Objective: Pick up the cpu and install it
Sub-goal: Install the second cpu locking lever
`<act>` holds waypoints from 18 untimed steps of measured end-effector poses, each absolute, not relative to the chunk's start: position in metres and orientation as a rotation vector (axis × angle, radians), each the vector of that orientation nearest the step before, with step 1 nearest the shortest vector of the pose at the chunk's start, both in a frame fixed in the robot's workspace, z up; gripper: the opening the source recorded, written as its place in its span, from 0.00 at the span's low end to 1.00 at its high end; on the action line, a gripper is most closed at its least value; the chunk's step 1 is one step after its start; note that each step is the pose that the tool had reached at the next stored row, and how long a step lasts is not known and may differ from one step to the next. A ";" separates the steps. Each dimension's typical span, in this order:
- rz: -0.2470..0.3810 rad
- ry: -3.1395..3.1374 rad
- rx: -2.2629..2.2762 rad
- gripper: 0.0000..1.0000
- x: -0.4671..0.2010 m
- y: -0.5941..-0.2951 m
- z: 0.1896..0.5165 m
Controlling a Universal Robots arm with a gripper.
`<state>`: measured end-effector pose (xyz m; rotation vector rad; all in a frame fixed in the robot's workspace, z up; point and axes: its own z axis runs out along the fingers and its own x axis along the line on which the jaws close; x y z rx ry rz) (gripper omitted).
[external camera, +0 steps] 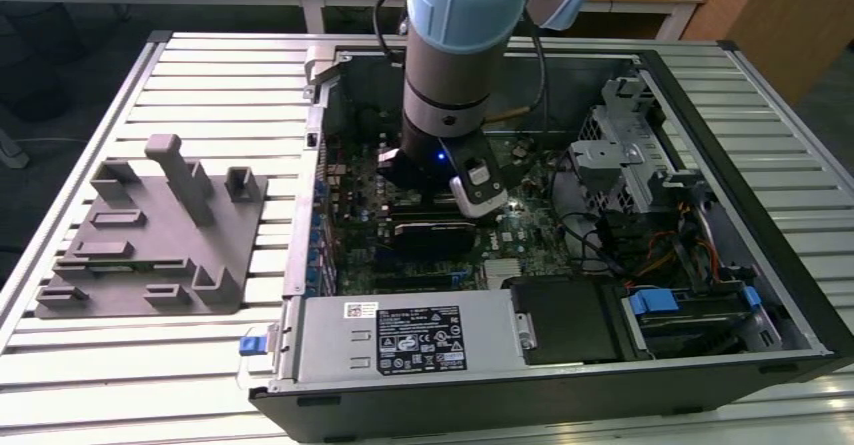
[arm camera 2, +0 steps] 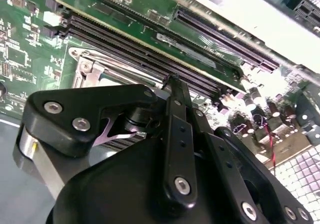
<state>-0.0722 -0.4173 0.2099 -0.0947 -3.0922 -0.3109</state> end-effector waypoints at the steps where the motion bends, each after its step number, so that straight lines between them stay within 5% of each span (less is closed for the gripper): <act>1: -0.303 -3.093 -0.096 0.11 -0.072 -0.416 0.210; 18: -0.238 -3.100 -0.104 0.11 -0.061 -0.377 0.209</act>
